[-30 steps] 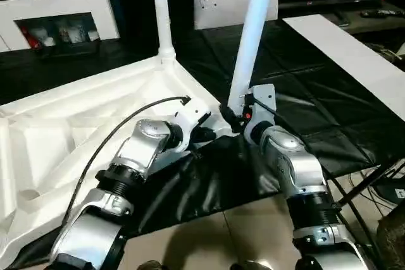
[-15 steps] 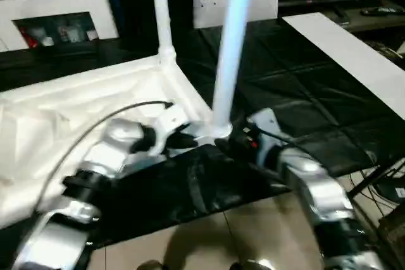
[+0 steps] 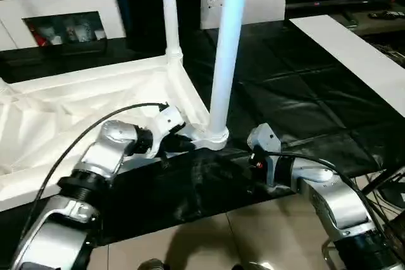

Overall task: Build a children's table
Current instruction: Rotate leg to tighten

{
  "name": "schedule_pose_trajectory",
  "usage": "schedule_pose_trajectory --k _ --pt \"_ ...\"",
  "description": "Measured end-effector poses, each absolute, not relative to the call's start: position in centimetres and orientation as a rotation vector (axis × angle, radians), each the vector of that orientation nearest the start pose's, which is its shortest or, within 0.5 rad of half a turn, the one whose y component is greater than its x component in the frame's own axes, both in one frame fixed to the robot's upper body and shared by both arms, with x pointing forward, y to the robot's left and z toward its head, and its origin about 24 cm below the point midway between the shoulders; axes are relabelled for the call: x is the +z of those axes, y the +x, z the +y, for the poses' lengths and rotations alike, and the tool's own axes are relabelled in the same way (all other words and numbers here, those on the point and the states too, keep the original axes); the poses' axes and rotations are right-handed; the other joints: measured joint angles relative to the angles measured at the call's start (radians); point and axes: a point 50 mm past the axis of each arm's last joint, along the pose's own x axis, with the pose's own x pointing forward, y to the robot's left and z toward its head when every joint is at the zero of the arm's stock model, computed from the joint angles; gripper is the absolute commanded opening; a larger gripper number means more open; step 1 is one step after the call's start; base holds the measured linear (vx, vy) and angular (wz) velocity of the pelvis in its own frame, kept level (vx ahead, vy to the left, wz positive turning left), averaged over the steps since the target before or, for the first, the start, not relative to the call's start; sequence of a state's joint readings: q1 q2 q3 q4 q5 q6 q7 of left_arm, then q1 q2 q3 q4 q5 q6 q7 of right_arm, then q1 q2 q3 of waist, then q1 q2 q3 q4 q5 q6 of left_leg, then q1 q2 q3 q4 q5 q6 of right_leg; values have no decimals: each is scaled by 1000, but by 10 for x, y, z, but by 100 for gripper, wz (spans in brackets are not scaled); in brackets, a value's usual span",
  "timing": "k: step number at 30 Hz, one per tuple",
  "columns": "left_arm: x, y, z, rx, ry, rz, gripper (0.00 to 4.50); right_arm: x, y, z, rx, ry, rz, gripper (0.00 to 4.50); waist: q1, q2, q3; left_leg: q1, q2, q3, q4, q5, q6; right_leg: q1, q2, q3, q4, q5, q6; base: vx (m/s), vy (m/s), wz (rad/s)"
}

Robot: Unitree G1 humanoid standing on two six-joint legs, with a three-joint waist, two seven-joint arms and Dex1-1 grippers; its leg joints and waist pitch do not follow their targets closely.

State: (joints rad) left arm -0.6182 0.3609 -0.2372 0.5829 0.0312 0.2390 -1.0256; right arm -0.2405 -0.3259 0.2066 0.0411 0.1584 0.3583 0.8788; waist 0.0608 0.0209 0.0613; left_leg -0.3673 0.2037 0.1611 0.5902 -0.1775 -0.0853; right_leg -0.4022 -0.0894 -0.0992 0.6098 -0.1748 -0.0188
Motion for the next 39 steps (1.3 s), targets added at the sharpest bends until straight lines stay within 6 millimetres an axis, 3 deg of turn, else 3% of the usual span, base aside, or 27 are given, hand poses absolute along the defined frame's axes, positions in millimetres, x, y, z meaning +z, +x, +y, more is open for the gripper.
schedule_pose_trajectory --k 8,9,14,15,22,28,32,37,39 --pt "56 333 142 -1081 353 483 82 54 267 -119 1081 -139 290 450 0 0 0 0 0 -1 0 0 0 0 0 1 0 -1 5 0 0 0" --pt "56 333 142 -1082 354 487 56 54 267 -119 1084 -140 290 450 0 0 0 0 0 0 0 0 0 0 0 1 0 -1 5 0 0 0" --pt "55 334 145 -1091 383 512 30 53 266 -118 1090 -148 288 450 -2 0 0 0 0 -1 0 0 0 1 0 1 0 0 5 0 0 0" --pt "56 334 146 -1092 390 515 6 54 266 -118 1090 -149 286 450 -4 0 0 0 0 -1 0 0 0 1 0 1 0 0 5 0 0 0" --pt "57 333 147 -1137 410 502 3 63 274 -124 1067 -155 244 450 -9 0 0 0 0 0 1 0 0 -1 0 2 0 0 6 0 0 0" --pt "60 324 149 -1289 475 481 3 73 285 -134 1087 -176 226 450 3 0 0 -1 1 4 0 -1 2 -2 0 1 0 1 2 0 0 0" --pt "60 317 148 -1421 524 488 3 79 291 -139 1146 -205 206 450 29 0 0 -1 1 8 2 -1 2 -1 -2 2 0 1 2 0 0 0" --pt "59 312 143 -1532 565 476 3 83 291 -137 1268 -221 200 450 41 0 0 1 1 9 2 1 4 2 -3 4 1 1 1 0 0 0" --pt "59 310 140 -1564 568 474 0 80 289 -136 1323 -207 221 414 42 0 0 0 1 9 3 1 5 2 -3 4 1 2 1 0 0 0"
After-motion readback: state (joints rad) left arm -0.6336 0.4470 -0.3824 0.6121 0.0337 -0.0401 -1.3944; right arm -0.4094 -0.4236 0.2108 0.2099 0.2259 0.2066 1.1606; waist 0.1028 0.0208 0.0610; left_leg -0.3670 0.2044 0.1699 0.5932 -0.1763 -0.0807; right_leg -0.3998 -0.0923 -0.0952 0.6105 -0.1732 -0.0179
